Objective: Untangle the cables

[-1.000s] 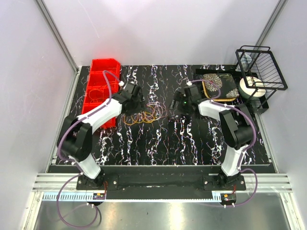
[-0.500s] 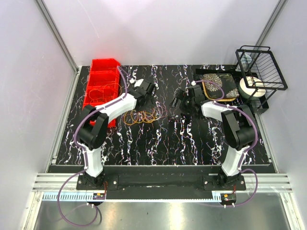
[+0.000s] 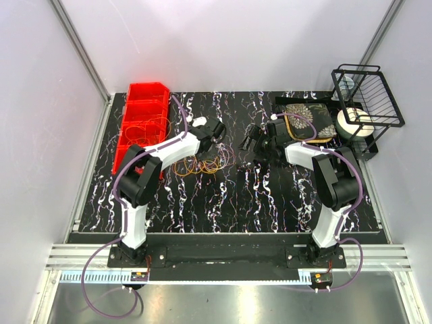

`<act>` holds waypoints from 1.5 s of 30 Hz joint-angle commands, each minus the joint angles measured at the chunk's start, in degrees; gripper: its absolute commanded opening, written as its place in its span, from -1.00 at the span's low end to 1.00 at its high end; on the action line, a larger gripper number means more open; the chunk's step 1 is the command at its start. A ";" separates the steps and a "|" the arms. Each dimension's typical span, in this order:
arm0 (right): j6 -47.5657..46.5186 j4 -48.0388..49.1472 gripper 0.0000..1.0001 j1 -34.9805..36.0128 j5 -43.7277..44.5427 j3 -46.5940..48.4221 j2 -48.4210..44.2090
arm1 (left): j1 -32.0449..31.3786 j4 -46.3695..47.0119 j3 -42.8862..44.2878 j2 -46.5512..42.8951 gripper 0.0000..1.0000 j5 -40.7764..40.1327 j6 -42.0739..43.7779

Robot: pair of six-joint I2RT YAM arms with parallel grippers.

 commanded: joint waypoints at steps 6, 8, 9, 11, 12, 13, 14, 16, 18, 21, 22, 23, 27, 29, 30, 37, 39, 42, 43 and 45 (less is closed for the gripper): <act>0.84 2.38 0.99 -0.59 -2.15 0.49 1.25 | -0.64 -2.44 2.39 -0.35 -0.94 -3.02 -1.59; 0.84 2.46 0.99 -0.68 -2.33 0.57 1.43 | -0.73 -2.97 2.92 -0.88 -1.00 -3.02 -1.33; 0.84 2.46 0.99 -0.68 -2.50 0.66 1.52 | -0.73 -3.40 3.18 -1.23 -1.00 -3.10 -0.98; 1.01 2.46 0.99 -0.68 -2.50 0.66 1.69 | -0.64 -4.46 4.58 -2.54 -1.00 -3.54 -0.10; 1.01 2.38 0.99 -0.85 -2.68 0.75 1.69 | -0.46 -5.68 5.29 -3.16 -1.00 -4.15 0.25; 1.01 2.46 0.99 -0.77 -2.85 0.75 1.69 | -0.37 -6.30 6.08 -4.38 -1.00 -4.42 1.21; 1.01 2.46 0.99 -0.77 -2.94 0.84 1.61 | -0.11 -7.01 7.74 -4.92 -1.00 -4.77 1.65; 1.10 2.46 0.99 -0.85 -2.94 0.66 1.52 | 1.20 -8.50 10.64 -6.41 -1.00 -4.78 3.49; 1.10 2.46 0.99 -0.77 -3.03 0.66 1.52 | 3.39 -9.64 12.75 -8.34 -1.00 -3.55 4.55; 1.19 2.55 1.00 -0.94 -3.47 0.84 1.60 | 6.38 -11.14 17.32 -9.67 -1.00 -2.58 6.66; 1.19 2.46 0.99 -0.86 -3.47 0.84 1.78 | 7.18 -11.58 19.77 -9.76 -1.00 -2.49 7.80; 1.19 2.46 0.99 -0.86 -3.64 0.84 1.87 | 7.97 -12.28 21.10 -9.76 -1.00 -2.40 8.33; 1.36 2.55 1.00 -0.94 -4.09 0.93 1.96 | 13.23 -12.20 27.87 -8.80 -1.00 1.81 11.23; 1.36 2.73 0.99 -0.94 -4.35 1.01 2.22 | 15.00 -10.54 31.74 -8.09 -1.00 4.79 13.61; 1.28 2.64 1.00 -1.03 -4.44 1.10 2.22 | 16.31 -10.53 33.32 -7.39 -1.00 5.50 14.05; 1.98 4.04 0.99 -0.94 -6.11 0.93 2.83 | 22.74 -2.55 44.75 -6.94 -1.00 13.94 18.00; 2.24 4.31 0.99 -0.94 -6.81 1.01 3.10 | 24.31 2.64 45.72 -7.91 -1.00 15.87 18.62; 2.59 4.75 0.99 -0.94 -7.77 1.19 4.06 | 25.64 10.46 45.90 -10.28 -1.00 16.76 20.29; 2.60 4.92 0.99 -0.86 -7.95 1.36 4.24 | 25.99 12.22 45.81 -10.98 -1.00 16.50 21.08; 2.95 5.10 0.99 -1.03 -8.57 1.36 4.68 | 26.78 16.70 45.90 -12.39 -1.00 16.50 21.61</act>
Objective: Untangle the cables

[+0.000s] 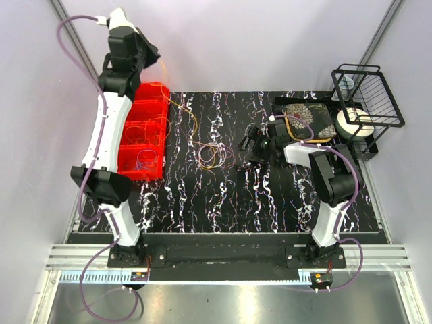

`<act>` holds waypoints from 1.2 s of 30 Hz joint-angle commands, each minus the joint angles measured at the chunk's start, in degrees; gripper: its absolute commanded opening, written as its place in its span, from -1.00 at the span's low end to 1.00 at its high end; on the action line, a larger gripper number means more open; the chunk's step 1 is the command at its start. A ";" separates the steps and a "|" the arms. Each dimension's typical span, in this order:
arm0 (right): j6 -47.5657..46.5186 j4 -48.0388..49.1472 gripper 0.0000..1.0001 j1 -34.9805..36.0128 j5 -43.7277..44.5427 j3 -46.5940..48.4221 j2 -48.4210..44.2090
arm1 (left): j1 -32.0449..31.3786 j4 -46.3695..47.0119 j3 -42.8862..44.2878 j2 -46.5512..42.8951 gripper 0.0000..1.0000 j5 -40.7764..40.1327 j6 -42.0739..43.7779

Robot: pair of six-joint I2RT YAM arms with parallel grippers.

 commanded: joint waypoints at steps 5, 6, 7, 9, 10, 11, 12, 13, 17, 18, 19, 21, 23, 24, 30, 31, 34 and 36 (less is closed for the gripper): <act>1.26 2.15 0.99 -0.27 -3.17 1.47 2.32 | 5.37 19.85 2.91 -5.95 -1.00 2.30 1.54; 1.27 2.50 0.99 -0.18 -3.35 1.39 2.58 | 6.34 20.46 3.08 -5.60 -1.00 3.44 -0.64; 1.27 2.68 0.99 -0.27 -3.87 1.47 2.76 | 7.22 21.43 3.17 -5.07 -1.00 5.54 -1.88; 1.53 3.03 0.99 -0.18 -4.49 1.65 3.29 | 9.34 21.35 3.00 -3.41 -1.00 7.48 -5.04; 1.53 3.12 1.00 -0.18 -4.84 1.82 3.46 | 9.60 20.56 2.74 -2.79 -1.00 9.67 -5.67; 1.70 3.12 0.99 -0.18 -5.02 1.83 3.90 | 9.61 20.47 2.30 -2.17 -0.94 11.17 -5.76; 1.71 3.21 1.00 -0.27 -5.11 1.91 3.91 | 9.61 20.38 0.55 -1.21 -0.69 12.40 -4.72; 1.88 3.38 0.99 -0.27 -5.46 2.00 3.99 | 9.61 20.03 -0.51 -0.94 -0.60 13.20 -4.01; 2.23 3.91 1.00 -0.18 -6.43 2.09 4.61 | 9.61 22.39 -11.02 -0.41 -0.63 8.21 0.91; 2.32 4.09 0.99 -0.18 -6.60 2.00 4.70 | 9.61 23.79 -12.54 0.55 -0.60 7.15 1.09; 2.41 4.09 1.00 -0.18 -6.78 2.09 4.78 | 11.35 24.07 -13.60 1.34 -0.57 7.66 1.01; 2.41 4.09 0.99 -0.18 -6.95 2.18 4.70 | 11.89 21.89 -13.36 3.88 -0.49 8.98 0.57; 2.41 4.09 0.99 -0.18 -7.04 2.18 4.78 | 12.33 19.86 -11.78 7.31 -0.08 9.86 0.31; 2.50 4.09 1.00 -0.18 -7.04 2.18 4.87 | 12.42 18.55 -11.60 7.93 0.00 9.87 0.13; 2.50 4.00 0.99 -0.18 -7.57 2.44 5.22 | 12.59 15.65 -14.75 6.89 0.90 4.52 -2.15; 2.41 4.00 0.99 -0.18 -7.66 2.53 5.14 | 12.33 15.37 -15.28 6.28 0.94 4.51 -2.16; 2.67 4.09 0.99 -0.18 -7.83 2.53 5.40 | 9.97 14.06 -18.61 3.29 0.97 2.06 0.73; 2.85 4.17 0.99 -0.18 -8.10 2.62 5.49 | 6.72 11.96 -20.11 1.45 0.98 -3.28 4.25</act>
